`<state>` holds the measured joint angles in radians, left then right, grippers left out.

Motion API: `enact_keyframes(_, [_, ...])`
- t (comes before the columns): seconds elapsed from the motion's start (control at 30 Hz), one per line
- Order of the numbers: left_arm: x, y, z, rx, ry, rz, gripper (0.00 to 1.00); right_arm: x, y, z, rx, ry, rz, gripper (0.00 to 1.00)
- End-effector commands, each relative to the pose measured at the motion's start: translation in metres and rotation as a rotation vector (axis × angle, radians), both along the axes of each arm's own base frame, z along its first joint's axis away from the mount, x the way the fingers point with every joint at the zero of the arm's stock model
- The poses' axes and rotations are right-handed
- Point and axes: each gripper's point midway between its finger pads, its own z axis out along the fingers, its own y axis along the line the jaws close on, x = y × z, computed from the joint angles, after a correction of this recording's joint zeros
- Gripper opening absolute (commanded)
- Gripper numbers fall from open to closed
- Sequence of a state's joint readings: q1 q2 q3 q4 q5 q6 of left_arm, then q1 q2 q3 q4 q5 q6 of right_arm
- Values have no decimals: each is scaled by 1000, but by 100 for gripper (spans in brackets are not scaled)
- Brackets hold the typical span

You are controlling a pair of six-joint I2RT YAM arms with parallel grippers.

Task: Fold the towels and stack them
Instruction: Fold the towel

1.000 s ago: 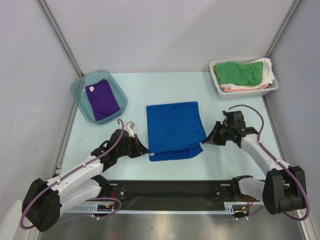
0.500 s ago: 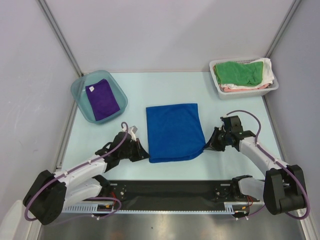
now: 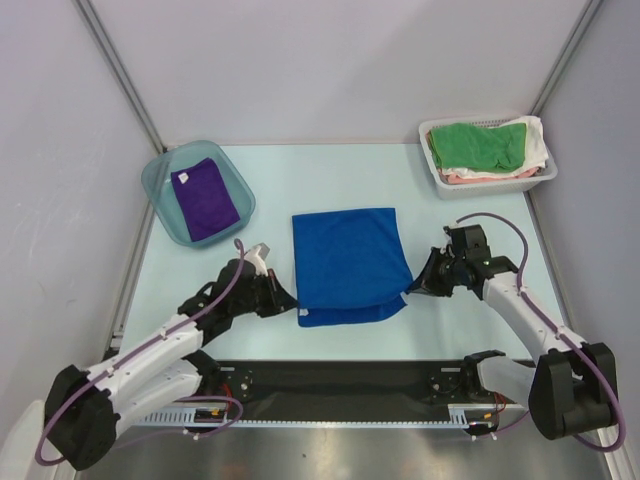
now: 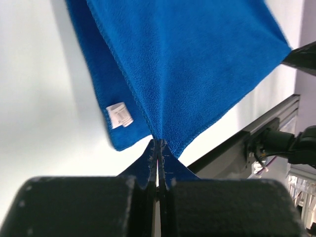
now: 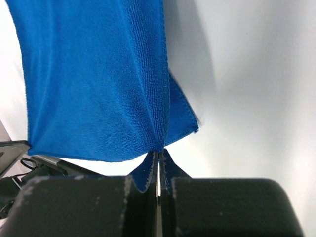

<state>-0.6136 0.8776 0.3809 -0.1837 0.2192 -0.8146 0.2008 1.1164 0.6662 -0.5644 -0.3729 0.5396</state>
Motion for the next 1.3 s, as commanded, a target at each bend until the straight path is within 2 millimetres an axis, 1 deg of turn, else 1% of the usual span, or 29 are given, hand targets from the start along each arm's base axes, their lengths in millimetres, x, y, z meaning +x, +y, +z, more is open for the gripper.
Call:
enact_keyframes(0.0, [3,2,20,4,-53,0,0,0,-2,14,-5,-32,7,0])
enact_keyframes(0.17, [-4,0,5,-5,-15,-14,0,-10,-2,1,0,-5,4,0])
enact_keyframes(0.27, [-11,-2,-13,-14,32,-31,0,-16,-3,-7,0,13,1,0])
enact_keyframes(0.33, [-12,-5,-18,-24,39,-39,0,-20,-4,-16,-4,29,-1,4])
enact_keyframes(0.37, [-14,-5,-25,-20,61,-47,0,-21,-3,-18,3,36,1,6])
enact_keyframes(0.4, [-17,-4,-31,-16,78,-49,4,-23,-2,-21,8,46,1,10])
enact_keyframes(0.43, [-16,-7,-31,-27,74,-50,8,-23,0,-22,18,46,4,11])
enact_keyframes(0.47, [-20,-8,-37,-31,97,-63,21,-25,0,-27,18,59,1,15])
enact_keyframes(0.5, [-21,-10,-37,-39,100,-70,25,-26,0,-28,17,61,-2,23])
enact_keyframes(0.53, [-18,-13,-33,-61,83,-80,27,-26,-1,-29,12,63,-5,26])
enact_keyframes(0.57, [-19,-15,-33,-65,87,-84,32,-26,-2,-28,11,58,-9,32])
enact_keyframes(0.63, [-17,-14,-31,-59,84,-80,36,-24,-2,-25,14,49,-19,38])
enact_keyframes(0.67, [-13,-16,-25,-62,66,-80,39,-20,-1,-19,20,35,-19,44])
enact_keyframes(0.73, [-8,-9,-19,-18,48,-55,40,-18,-3,-13,5,25,-16,47])
enact_keyframes(0.77, [3,-12,-3,-19,6,-43,41,-12,-7,-8,-17,5,-32,49])
enact_keyframes(0.83, [18,-4,8,33,-43,3,42,9,-8,13,-23,-64,-57,49])
enact_keyframes(0.87, [34,-6,30,25,-88,35,42,21,-11,20,-39,-96,-75,49])
enact_keyframes(0.9, [43,-4,38,39,-115,47,42,42,-12,41,-46,-164,-95,49])
enact_keyframes(0.93, [60,1,38,83,-135,101,41,61,-14,38,-74,-171,-113,50])
enact_keyframes(0.97, [80,3,58,84,-182,145,42,78,-20,41,-108,-192,-145,50])
enact_keyframes(1.0, [94,7,59,112,-199,170,41,100,-18,53,-96,-255,-149,50])
enact_keyframes(1.03, [113,14,53,167,-202,224,41,125,-18,52,-122,-262,-157,49])
enact_keyframes(1.07, [136,20,65,191,-236,282,41,142,-19,57,-138,-287,-166,50])
enact_keyframes(1.1, [149,26,66,227,-252,308,41,160,-18,59,-153,-314,-171,49])
enact_keyframes(1.13, [163,29,68,242,-269,330,41,185,-17,60,-173,-327,-173,49])
enact_keyframes(1.17, [185,35,60,282,-253,362,40,199,-22,55,-208,-325,-191,49])
enact_keyframes(1.2, [195,39,55,322,-250,366,40,211,-22,52,-213,-327,-188,48])
enact_keyframes(1.23, [206,42,47,347,-229,375,40,230,-17,66,-196,-367,-183,48])
enact_keyframes(1.27, [223,42,39,351,-198,373,38,240,-15,42,-208,-321,-175,47])
